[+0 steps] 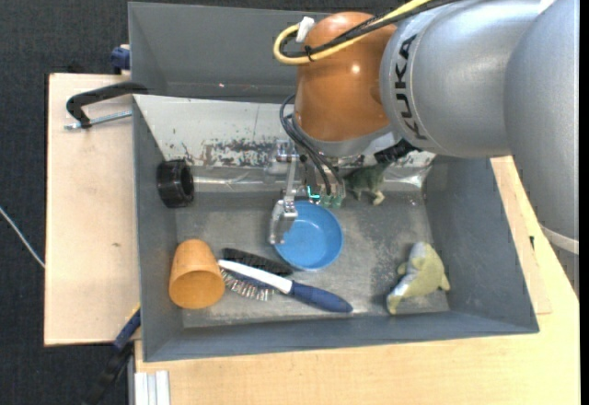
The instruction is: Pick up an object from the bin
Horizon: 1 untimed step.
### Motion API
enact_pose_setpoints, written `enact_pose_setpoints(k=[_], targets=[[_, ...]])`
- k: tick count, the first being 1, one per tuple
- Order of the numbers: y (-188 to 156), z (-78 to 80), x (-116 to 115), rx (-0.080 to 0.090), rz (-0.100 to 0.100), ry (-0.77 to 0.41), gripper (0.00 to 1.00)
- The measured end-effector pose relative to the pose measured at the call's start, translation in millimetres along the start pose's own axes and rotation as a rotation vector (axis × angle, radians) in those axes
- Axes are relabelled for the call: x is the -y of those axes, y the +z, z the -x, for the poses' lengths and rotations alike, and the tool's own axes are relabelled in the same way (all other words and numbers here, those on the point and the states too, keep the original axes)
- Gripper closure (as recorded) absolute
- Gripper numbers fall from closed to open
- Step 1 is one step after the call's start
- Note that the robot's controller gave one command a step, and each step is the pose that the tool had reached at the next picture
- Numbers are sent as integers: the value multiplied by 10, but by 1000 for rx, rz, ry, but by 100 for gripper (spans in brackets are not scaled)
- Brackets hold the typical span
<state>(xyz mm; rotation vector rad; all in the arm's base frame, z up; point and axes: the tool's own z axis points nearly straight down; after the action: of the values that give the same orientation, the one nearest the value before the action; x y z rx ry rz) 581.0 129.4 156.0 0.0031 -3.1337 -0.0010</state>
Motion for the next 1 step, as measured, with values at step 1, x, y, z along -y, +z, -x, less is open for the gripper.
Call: enact_pose_setpoints(k=[1], targets=[[624,-504,-118,24,4,-232,0]])
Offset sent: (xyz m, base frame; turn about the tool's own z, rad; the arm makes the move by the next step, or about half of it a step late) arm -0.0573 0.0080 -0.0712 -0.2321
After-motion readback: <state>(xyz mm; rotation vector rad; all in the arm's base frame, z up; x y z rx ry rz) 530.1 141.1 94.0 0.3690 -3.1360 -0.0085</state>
